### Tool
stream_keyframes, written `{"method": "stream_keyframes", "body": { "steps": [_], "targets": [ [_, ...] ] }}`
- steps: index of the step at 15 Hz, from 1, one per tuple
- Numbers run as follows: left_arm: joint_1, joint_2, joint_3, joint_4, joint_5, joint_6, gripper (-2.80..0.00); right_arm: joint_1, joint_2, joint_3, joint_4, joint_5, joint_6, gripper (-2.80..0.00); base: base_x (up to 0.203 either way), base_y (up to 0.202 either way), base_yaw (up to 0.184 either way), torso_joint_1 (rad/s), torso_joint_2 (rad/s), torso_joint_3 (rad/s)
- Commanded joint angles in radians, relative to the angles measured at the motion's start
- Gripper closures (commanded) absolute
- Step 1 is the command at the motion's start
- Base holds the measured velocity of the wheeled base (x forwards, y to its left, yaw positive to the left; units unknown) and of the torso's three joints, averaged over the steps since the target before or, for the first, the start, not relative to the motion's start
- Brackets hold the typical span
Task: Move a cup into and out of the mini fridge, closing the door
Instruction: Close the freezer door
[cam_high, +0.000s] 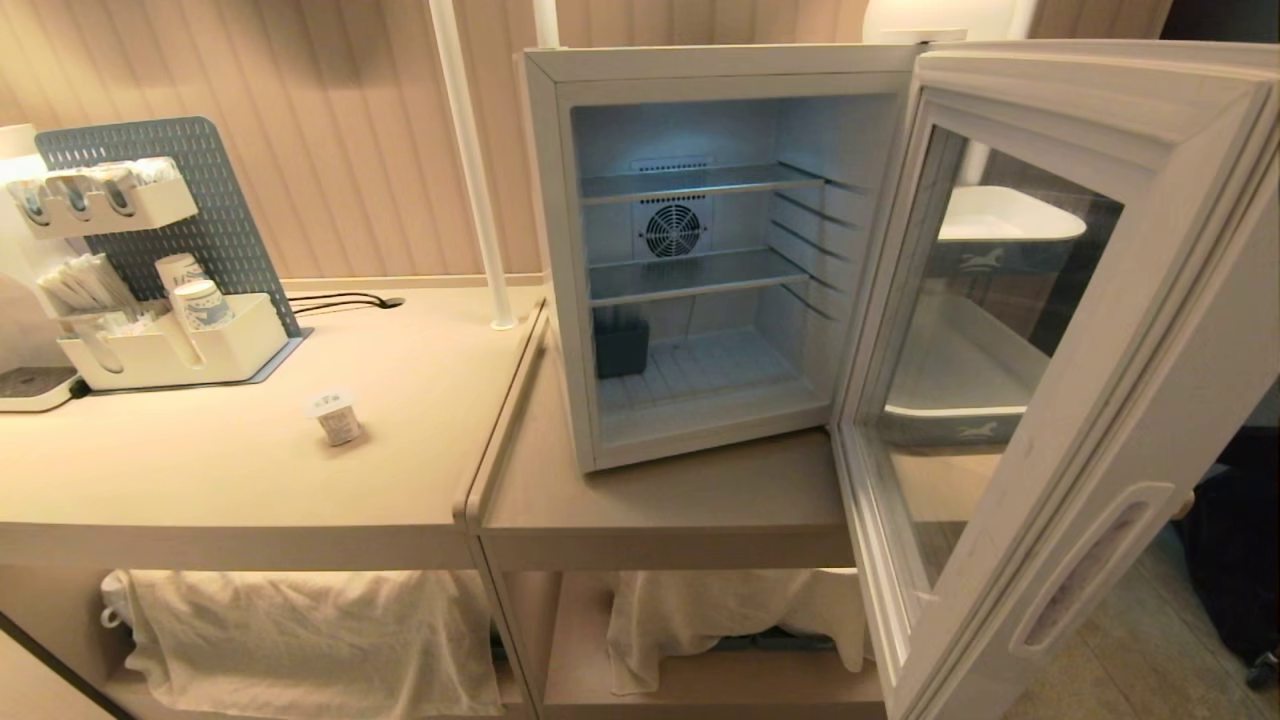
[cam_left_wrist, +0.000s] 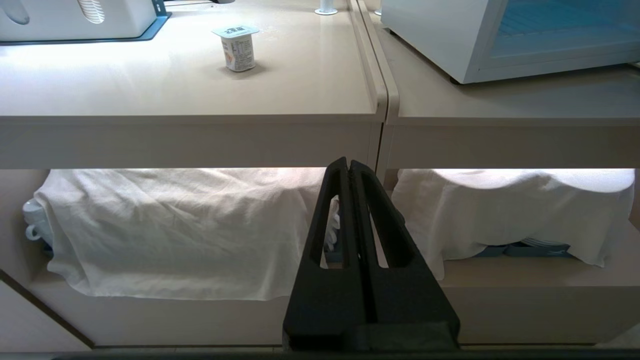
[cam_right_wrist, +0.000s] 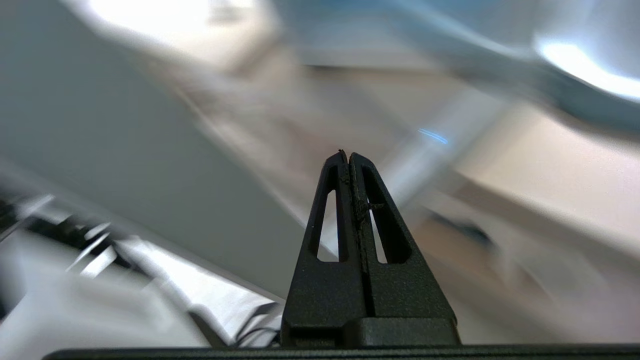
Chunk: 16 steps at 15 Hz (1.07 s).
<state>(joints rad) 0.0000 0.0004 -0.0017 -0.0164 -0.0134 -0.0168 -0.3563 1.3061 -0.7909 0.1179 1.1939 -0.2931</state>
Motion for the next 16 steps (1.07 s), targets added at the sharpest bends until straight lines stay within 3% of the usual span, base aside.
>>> {"method": "stream_keyframes", "body": {
  "steps": [1,3,7,9,10,11,14,15,16],
  "targets": [
    [0.0,0.0,0.0,0.0,0.0,0.0,0.0,0.099,0.166,-0.012,-0.004,0.167,-0.147,0.0,0.0,0.0,0.0,0.0,0.0,0.0],
    [0.0,0.001,0.0,0.0,0.0,0.0,0.0,0.201,0.173,-0.003,-0.007,0.094,-0.18,0.0,0.0,0.0,0.0,0.0,0.0,0.0],
    [0.0,0.0,0.0,0.0,0.0,0.0,0.0,0.378,0.177,-0.003,-0.007,-0.053,-0.171,0.0,0.0,0.0,0.0,0.0,0.0,0.0],
    [0.0,0.001,0.0,0.0,0.0,0.0,0.0,0.489,0.181,-0.022,-0.018,-0.146,-0.118,0.0,0.0,0.0,0.0,0.0,0.0,0.0],
    [0.0,0.001,0.0,0.0,0.0,0.0,0.0,0.536,0.2,-0.054,-0.046,-0.204,-0.049,0.0,0.0,0.0,0.0,0.0,0.0,0.0],
    [0.0,0.001,0.0,0.0,0.0,0.0,0.0,0.578,0.228,-0.096,-0.095,-0.298,0.074,0.0,0.0,0.0,0.0,0.0,0.0,0.0],
    [0.0,0.001,0.0,0.0,0.0,-0.002,0.0,0.736,0.386,-0.22,-0.399,-0.772,0.423,0.0,0.0,0.0,0.0,0.0,0.0,0.0],
    [0.0,0.0,0.0,0.0,0.0,-0.002,0.0,0.793,0.456,-0.282,-0.447,-0.903,0.474,0.0,0.0,0.0,0.0,0.0,0.0,0.0],
    [0.0,0.001,0.0,0.0,0.0,-0.002,0.0,0.831,0.515,-0.335,-0.462,-0.982,0.49,0.0,0.0,0.0,0.0,0.0,0.0,0.0]
  ]
}}
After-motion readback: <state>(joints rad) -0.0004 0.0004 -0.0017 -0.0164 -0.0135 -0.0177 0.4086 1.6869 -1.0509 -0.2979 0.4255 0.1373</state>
